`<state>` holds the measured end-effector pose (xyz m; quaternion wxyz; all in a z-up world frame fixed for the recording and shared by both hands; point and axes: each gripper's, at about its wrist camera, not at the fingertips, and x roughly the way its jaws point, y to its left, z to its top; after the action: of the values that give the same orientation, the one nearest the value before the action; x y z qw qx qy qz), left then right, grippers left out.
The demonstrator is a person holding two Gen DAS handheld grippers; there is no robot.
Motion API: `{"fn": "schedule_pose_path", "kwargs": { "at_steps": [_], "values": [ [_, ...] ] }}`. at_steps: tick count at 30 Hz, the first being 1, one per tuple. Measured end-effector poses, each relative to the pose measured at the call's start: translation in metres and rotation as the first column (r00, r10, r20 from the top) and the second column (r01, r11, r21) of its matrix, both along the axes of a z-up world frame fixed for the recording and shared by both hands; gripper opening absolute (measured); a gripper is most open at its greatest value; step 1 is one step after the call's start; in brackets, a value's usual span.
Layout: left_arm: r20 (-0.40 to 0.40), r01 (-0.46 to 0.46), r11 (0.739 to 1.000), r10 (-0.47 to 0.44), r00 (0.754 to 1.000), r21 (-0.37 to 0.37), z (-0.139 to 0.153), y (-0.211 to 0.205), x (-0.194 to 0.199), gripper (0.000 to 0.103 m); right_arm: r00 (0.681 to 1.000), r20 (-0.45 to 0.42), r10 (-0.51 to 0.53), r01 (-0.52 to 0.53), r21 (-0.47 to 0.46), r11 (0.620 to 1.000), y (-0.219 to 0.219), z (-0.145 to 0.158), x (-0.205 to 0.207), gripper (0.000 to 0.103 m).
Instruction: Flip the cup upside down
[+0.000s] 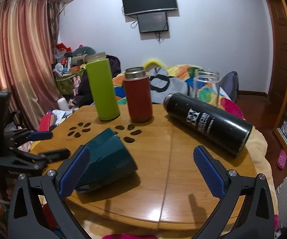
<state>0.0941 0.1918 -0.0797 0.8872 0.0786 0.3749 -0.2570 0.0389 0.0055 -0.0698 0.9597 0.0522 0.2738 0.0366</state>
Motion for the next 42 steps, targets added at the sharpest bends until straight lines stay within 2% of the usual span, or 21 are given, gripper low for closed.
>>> {"fn": "schedule_pose_path", "kwargs": {
  "at_steps": [4,14,18,22,25,28,32,34,37,42],
  "values": [
    [0.01,0.012,1.0,-0.012,1.0,-0.003,-0.006,-0.007,-0.008,0.089,1.0,-0.004,0.018,-0.018,-0.011,1.0,0.004,-0.002,0.001,0.103],
    [-0.052,0.08,0.994,-0.084,0.995,-0.068,-0.019,-0.028,-0.026,0.089,1.0,-0.008,0.026,-0.026,0.022,0.999,-0.006,-0.005,0.002,0.103],
    [-0.058,0.098,0.993,-0.103,0.993,-0.072,-0.021,-0.04,-0.03,0.089,0.999,-0.012,0.037,-0.036,0.033,0.999,-0.008,-0.008,0.001,0.103],
    [-0.025,0.081,0.994,-0.083,0.996,-0.067,-0.014,-0.035,-0.03,0.089,0.999,-0.015,0.045,-0.044,0.047,0.998,-0.012,-0.011,0.0,0.103],
    [0.026,0.051,0.996,-0.05,0.998,-0.075,0.004,-0.024,-0.028,0.088,0.998,-0.022,0.053,-0.052,0.052,0.997,-0.013,-0.015,-0.002,0.103],
    [0.087,0.036,0.995,-0.028,0.996,-0.095,0.027,-0.016,-0.025,0.078,0.997,-0.034,0.074,-0.072,0.052,0.996,-0.01,-0.019,-0.002,0.103],
    [0.12,0.064,0.991,-0.051,0.992,-0.115,0.044,-0.022,-0.021,0.065,0.989,-0.054,0.137,-0.135,0.043,0.99,0.005,-0.027,-0.002,0.103],
    [0.123,0.086,0.99,-0.072,0.99,-0.115,0.046,-0.03,-0.022,0.049,0.984,-0.074,0.163,-0.16,0.045,0.986,0.011,-0.033,0.001,0.103],
    [0.111,0.134,0.984,-0.12,0.987,-0.12,0.044,-0.044,-0.02,0.032,0.979,-0.108,0.174,-0.17,0.04,0.985,0.017,-0.044,0.006,0.102],
    [0.106,0.176,0.978,-0.164,0.981,-0.109,0.036,-0.061,-0.021,0.016,0.976,-0.122,0.181,-0.178,0.033,0.983,0.019,-0.051,0.01,0.078]
  ]
}}
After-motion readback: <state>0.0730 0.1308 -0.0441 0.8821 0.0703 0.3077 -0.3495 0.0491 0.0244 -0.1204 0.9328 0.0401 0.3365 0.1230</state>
